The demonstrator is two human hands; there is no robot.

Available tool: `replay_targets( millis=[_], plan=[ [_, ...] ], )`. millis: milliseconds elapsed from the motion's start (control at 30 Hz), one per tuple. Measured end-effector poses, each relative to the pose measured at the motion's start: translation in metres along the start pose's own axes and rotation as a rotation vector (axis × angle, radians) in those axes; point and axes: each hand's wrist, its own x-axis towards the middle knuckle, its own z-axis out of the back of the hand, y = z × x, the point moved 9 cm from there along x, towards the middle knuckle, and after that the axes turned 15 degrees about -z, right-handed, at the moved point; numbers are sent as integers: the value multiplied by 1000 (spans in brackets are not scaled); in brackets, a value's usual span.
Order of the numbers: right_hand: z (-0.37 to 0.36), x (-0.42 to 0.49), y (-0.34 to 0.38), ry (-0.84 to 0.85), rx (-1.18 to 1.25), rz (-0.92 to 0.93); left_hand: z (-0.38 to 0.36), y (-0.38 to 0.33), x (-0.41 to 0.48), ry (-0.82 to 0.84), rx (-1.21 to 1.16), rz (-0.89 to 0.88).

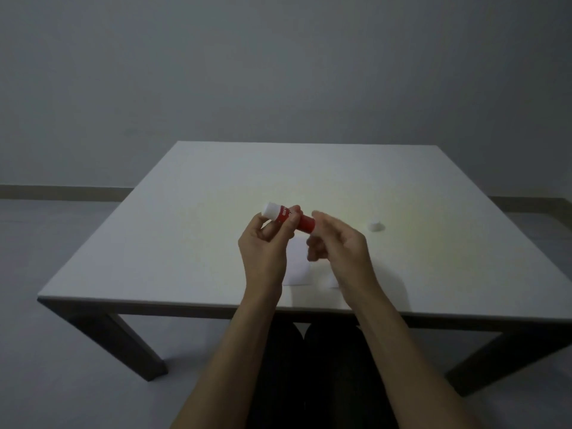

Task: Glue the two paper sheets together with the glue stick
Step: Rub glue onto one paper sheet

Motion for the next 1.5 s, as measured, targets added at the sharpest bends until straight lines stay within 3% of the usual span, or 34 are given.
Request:
replay_targets(
  millis=[100,233,300,433,500,700,900,1000,1100,1167,1233,1300,1367,1500],
  plan=[
    [-1,-1,2,112,62,34,0,1,2,4,19,0],
    [-3,4,-32,101,98,-372,-12,4,1,134,27,13],
    [-5,5,-35,112,137,-432,-12,4,3,158,33,3],
    [2,5,-3,63,14,-61,-6,4,9,116,-4,-11],
    [2,4,-2,85,44,-27,-7,4,10,131,-16,-16],
    [-23,-5,-54,354,371,-676,-14,12,3,278,-89,9],
    [-35,-15,-64,512,420,-783,-22,15,-3,426,-198,34],
    [-31,-12,-63,463,396,-709,-19,20,-4,449,-202,66],
    [-29,-5,-46,431,347,-495,-17,20,-4,473,-107,52],
    [-22,2,-34,382,374,-378,-11,21,0,542,84,0],
    [-2,15,-27,236,374,-296,6,31,9,690,456,-69],
    [24,28,-20,47,205,-221,32,51,14,862,784,-20],
    [38,39,-17,-100,-126,-159,52,68,14,972,910,67],
    [15,50,-17,-114,-604,17,42,81,15,1104,981,12]
  ],
)
